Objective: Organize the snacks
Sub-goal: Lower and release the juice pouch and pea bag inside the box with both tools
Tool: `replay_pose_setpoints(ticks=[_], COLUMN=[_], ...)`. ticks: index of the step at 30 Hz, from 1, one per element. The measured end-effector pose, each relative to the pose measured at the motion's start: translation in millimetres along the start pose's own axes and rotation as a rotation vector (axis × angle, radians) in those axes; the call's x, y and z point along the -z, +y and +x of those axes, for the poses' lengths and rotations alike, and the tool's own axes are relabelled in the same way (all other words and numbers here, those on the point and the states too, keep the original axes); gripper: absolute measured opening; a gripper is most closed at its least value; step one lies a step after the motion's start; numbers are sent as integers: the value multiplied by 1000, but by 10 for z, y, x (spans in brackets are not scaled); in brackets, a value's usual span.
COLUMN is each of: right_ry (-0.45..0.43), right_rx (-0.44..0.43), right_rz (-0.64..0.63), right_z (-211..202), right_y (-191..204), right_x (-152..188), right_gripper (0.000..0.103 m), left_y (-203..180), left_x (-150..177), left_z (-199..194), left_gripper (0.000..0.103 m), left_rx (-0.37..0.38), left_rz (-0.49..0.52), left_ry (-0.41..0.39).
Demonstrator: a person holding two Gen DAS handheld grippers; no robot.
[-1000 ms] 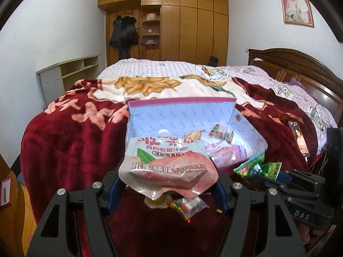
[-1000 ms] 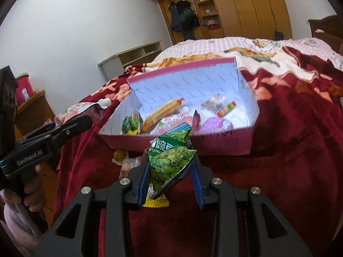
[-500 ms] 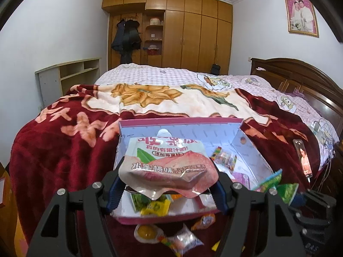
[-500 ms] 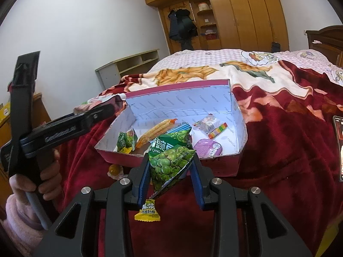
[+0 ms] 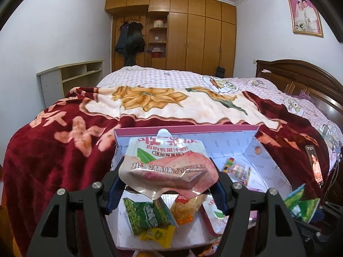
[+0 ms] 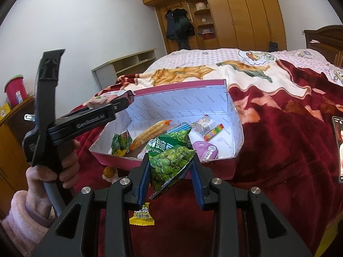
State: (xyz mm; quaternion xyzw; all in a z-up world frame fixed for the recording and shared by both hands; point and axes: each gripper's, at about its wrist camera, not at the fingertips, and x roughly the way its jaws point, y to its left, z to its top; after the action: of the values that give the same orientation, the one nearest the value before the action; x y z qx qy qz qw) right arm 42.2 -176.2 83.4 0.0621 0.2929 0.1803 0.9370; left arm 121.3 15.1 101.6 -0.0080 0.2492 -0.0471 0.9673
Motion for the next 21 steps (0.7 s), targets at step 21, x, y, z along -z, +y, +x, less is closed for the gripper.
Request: replay_pose_setpoints(ticks=[21], right_ry=[-31], right_rx=[65], right_rz=[-33], right_z=[289], right_y=[-155], right_x=[-375], right_gripper=[36], left_y=[148], left_x=[166], left_z=[554], left_gripper=[73], left_rx=[-26], left_rz=[-23], left_ry=[119])
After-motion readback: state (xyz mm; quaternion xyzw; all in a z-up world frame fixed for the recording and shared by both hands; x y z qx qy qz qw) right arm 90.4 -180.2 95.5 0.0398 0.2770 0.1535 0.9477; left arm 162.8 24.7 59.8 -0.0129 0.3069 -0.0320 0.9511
